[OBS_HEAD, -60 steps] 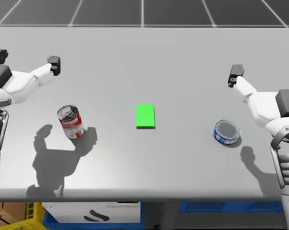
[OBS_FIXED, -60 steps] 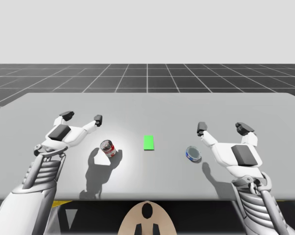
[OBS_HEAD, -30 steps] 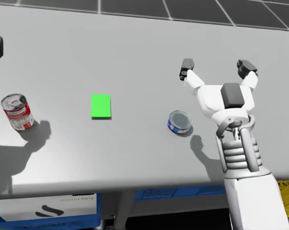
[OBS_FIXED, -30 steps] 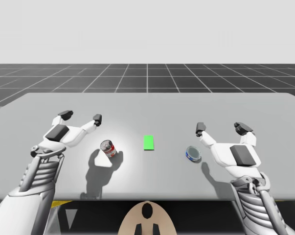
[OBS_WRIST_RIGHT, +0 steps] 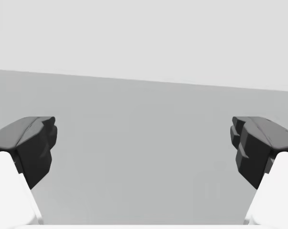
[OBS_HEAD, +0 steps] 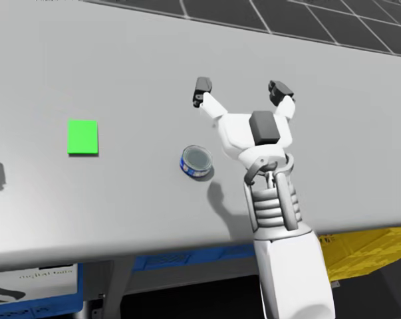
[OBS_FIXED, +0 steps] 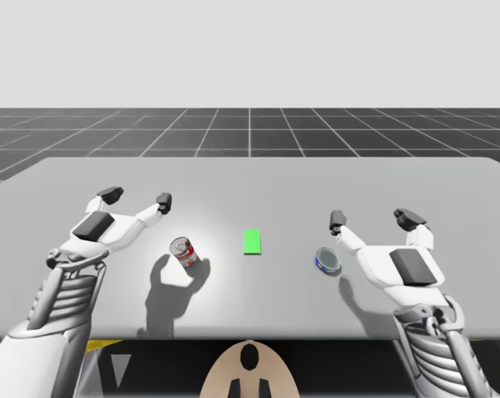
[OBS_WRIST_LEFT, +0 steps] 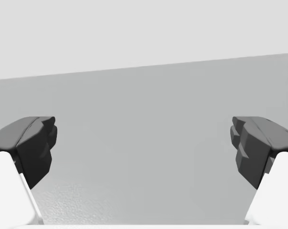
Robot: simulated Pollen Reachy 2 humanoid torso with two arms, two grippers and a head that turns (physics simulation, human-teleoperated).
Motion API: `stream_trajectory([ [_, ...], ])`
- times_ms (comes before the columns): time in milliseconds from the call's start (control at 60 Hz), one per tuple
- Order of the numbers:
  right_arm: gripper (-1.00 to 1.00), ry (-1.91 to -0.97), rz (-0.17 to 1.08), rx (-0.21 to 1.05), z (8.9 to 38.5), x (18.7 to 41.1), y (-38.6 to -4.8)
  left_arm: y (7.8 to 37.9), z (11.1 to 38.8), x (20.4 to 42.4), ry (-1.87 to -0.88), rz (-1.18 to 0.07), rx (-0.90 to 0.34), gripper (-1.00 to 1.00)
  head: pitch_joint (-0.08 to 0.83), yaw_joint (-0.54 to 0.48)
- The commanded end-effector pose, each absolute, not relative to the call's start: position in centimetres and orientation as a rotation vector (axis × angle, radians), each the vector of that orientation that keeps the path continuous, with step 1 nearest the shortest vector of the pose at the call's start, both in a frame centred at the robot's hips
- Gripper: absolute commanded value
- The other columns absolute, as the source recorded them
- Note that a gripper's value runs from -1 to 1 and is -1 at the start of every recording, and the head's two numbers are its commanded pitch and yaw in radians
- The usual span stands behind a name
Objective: Look at the card. If it is red, pick the object on the left. If it is green, pick the object on the right.
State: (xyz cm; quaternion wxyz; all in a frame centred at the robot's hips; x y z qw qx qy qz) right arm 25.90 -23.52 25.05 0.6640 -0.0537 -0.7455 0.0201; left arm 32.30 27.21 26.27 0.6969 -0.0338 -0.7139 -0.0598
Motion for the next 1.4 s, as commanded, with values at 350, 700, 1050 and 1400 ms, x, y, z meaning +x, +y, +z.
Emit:
stream_trajectory([
  [350,-1.0,-1.564,0.126,0.046,24.3,17.8,-22.3,26.9,27.0,31.5,-1.599,-0.103,-0.153,-1.0,0.738,-0.36],
  [700,-1.0,-1.522,0.073,0.097,18.7,19.4,-21.6,26.7,26.9,31.5,-1.592,-0.104,-0.164,-1.0,0.735,-0.37],
  [1050,-1.0,-1.394,0.003,0.175,15.3,22.3,-22.0,26.6,27.0,31.4,-1.596,-0.104,-0.162,-1.0,0.729,-0.36],
  [1400,-1.0,-1.317,-0.029,0.197,13.8,24.7,-21.9,26.6,27.2,31.3,-1.599,-0.097,-0.179,-1.0,0.724,-0.36],
])
